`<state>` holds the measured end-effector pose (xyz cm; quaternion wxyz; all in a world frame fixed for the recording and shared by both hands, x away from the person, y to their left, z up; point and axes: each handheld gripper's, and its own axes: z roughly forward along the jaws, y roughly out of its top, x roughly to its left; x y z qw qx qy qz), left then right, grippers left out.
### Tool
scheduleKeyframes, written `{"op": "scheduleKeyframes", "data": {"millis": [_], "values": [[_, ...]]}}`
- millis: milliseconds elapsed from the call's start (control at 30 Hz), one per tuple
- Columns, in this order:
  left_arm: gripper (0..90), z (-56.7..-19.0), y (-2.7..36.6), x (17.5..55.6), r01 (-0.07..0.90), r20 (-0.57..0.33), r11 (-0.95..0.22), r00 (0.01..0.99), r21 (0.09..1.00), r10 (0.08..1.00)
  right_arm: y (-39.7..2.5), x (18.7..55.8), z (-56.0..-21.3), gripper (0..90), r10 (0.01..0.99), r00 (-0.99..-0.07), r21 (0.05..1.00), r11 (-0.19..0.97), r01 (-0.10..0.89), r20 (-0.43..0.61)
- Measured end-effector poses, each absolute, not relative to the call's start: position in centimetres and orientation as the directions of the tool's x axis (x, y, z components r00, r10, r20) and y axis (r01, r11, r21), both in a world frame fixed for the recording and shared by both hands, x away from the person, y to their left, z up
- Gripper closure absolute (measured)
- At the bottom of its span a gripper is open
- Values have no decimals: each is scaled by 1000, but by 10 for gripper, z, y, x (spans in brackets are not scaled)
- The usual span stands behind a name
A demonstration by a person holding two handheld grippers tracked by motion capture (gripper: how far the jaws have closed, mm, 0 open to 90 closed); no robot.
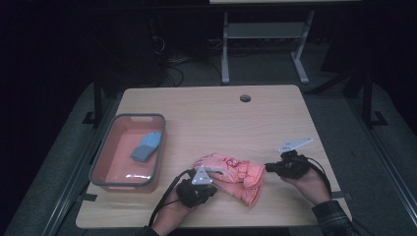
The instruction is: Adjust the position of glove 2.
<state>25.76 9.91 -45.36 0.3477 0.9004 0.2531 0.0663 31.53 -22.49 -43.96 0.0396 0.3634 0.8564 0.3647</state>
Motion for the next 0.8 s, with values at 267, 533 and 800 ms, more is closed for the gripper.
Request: {"op": "scheduleKeyframes", "data": {"millis": [267,533,800], "values": [[891,-457,103,274,444,-89,-615,849,651,520,-221,308,-454,892,627,-745,625,492,606,227],[891,-454,107,301,472,-86,-596,825,650,559,-212,305,-457,894,560,-787,636,513,576,261],[890,-453,100,331,468,-60,-610,821,639,568,-206,304,-459,893,514,-813,648,527,550,273]]}}
